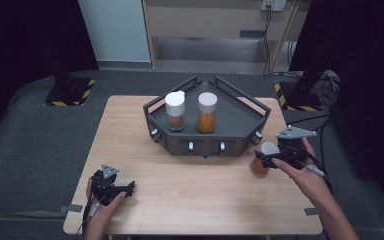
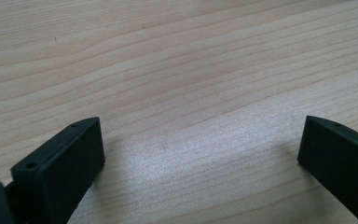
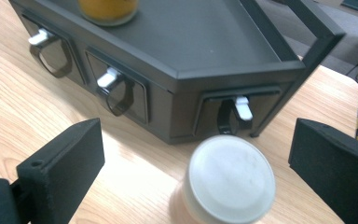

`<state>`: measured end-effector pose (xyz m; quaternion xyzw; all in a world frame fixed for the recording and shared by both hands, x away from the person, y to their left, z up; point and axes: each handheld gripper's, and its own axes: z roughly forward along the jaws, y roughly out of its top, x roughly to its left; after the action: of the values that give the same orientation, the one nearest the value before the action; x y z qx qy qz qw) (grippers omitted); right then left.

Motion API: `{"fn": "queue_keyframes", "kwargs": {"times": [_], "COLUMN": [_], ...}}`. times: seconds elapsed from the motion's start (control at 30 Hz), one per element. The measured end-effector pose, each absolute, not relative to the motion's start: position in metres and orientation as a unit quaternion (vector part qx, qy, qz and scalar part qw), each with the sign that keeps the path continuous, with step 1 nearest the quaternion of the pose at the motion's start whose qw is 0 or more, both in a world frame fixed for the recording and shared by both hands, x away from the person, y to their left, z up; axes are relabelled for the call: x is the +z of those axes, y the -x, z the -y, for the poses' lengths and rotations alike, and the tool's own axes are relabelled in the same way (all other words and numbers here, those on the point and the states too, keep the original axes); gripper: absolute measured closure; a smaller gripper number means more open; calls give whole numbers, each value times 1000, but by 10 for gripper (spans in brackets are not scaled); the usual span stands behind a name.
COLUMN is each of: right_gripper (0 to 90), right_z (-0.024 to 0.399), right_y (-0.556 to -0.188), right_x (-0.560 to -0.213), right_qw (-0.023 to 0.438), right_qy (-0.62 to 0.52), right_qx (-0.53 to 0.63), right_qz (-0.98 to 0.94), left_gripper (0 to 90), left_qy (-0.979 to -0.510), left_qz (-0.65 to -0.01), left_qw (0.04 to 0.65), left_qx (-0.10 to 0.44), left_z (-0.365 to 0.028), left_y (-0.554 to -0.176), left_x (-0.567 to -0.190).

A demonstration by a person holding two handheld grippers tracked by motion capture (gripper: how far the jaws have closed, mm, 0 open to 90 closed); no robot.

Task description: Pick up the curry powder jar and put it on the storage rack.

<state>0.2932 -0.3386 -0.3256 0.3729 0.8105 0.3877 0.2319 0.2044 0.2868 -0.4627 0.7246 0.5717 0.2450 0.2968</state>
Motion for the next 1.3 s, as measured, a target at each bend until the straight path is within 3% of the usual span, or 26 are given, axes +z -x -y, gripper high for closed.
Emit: {"fn": "queue_keyframes", "kwargs": {"times": [1.3], "right_gripper": [36], "right_z": [367], "right_y": [-287], "right_x": [-368], "right_qw": [212], "right_qy": [-416], "right_qx": [370], "right_qz": [-803], "left_gripper": [0], "left_qy": [-724], "left_qz": [-573], "left_qw": [296], "left_qx": [245], "left_z": [-286], "left_y": [-204], "left_x": [-463]}}
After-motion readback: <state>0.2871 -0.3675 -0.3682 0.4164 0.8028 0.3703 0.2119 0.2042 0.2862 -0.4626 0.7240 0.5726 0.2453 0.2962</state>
